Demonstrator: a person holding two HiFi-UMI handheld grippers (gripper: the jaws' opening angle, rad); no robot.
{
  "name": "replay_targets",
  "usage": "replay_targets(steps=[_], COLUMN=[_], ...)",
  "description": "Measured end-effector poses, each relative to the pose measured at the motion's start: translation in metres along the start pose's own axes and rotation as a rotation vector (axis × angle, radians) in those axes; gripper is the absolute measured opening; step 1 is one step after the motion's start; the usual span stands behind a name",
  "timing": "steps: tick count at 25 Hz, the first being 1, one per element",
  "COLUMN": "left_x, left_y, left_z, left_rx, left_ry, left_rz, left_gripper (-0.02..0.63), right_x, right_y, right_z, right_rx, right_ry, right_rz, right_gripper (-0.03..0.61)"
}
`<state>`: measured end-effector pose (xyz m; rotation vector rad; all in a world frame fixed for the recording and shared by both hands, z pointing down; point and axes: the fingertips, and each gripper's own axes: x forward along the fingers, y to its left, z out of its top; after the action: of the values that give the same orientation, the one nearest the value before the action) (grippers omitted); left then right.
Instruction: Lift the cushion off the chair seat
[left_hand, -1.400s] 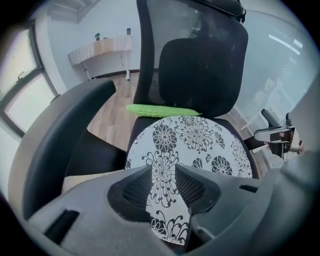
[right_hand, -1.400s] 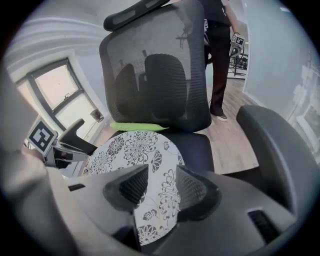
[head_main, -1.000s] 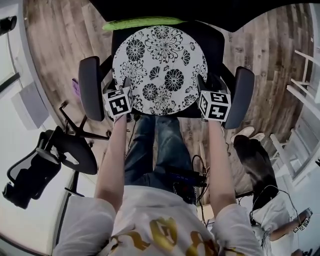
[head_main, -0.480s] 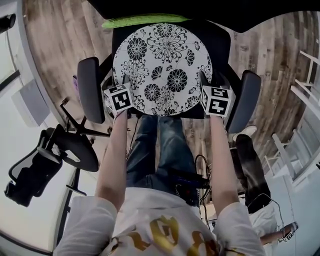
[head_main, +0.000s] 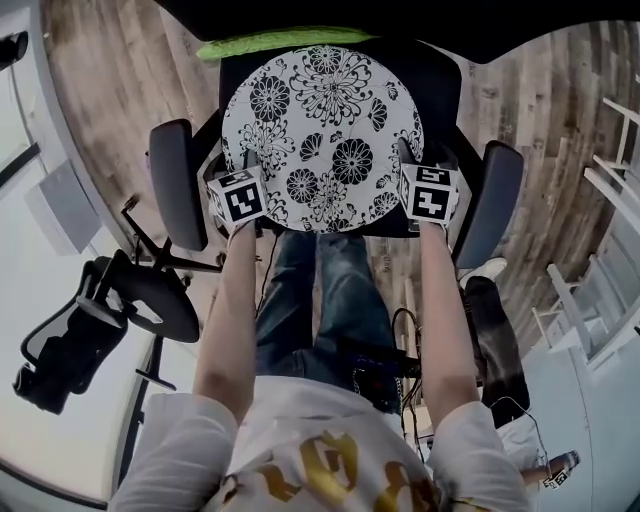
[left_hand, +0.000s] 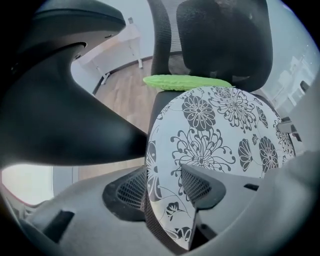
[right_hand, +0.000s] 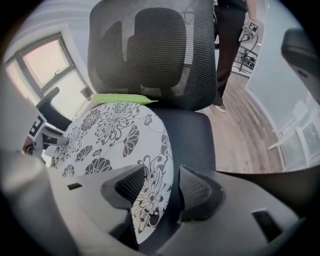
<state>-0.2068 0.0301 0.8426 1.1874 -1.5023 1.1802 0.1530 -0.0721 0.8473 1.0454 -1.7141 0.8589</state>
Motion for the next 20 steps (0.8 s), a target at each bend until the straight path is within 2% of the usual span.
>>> replay_targets(steps=[3, 5, 7, 8, 12, 20], left_x=[-0.002, -0.003, -0.004, -0.004, -0.007, -0.021], left_y=[0.000, -0.002, -0.005, -0.007, -0.005, -0.007], left_z=[-0.001, -0.001, 0.001, 0.002, 0.004, 0.009], left_rx=[0.003, 0.013, 0.031, 0.043, 0.065, 0.045], left_ry=[0.009, 0.014, 0.017, 0.016, 0.014, 0.006], left_rz=[-0.005, -0.012, -0.021, -0.022, -0.012, -0.050], left_gripper=[0.198, 0.175, 0.138, 0.112, 0.034, 0.018], right_x=[0.002, 0.002, 0.001, 0.000, -0.002, -0.016], right_y=[0.003, 0.005, 0.006, 0.006, 0.007, 0.008], right_z=[-0.002, -0.003, -0.002, 0.000, 0.004, 0.014], right_rx=[-0.027, -0.041, -0.066, -0.078, -0.084, -0.075], right_ry=[0.013, 0.024, 0.035, 0.036, 0.038, 0.027], right_rz=[-0.008, -0.005, -0.015, -0.019, 0.003, 0.003], right_gripper=[0.212, 0.182, 0.107, 0.041, 0.027, 0.023])
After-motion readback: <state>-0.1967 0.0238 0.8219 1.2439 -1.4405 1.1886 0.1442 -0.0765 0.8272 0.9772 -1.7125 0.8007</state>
